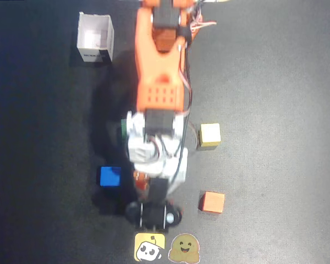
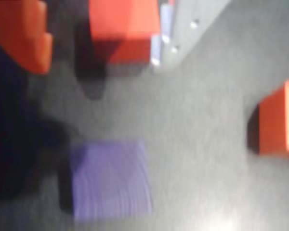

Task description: Put the purple cube on top of the green cube.

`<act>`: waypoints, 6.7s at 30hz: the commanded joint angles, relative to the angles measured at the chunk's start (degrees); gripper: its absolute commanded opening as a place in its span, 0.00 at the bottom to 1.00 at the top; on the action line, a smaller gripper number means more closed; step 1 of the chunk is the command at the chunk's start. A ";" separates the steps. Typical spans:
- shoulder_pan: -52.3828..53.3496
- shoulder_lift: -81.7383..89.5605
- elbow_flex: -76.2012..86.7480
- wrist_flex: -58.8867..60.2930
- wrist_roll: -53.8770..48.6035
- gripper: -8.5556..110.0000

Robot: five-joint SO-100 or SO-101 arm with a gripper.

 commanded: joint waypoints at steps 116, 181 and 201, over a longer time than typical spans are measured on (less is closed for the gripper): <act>-0.53 -29.18 -32.96 5.01 2.55 0.09; 16.70 37.27 47.02 -3.52 -6.33 0.09; 15.64 40.52 50.45 -4.48 -4.48 0.09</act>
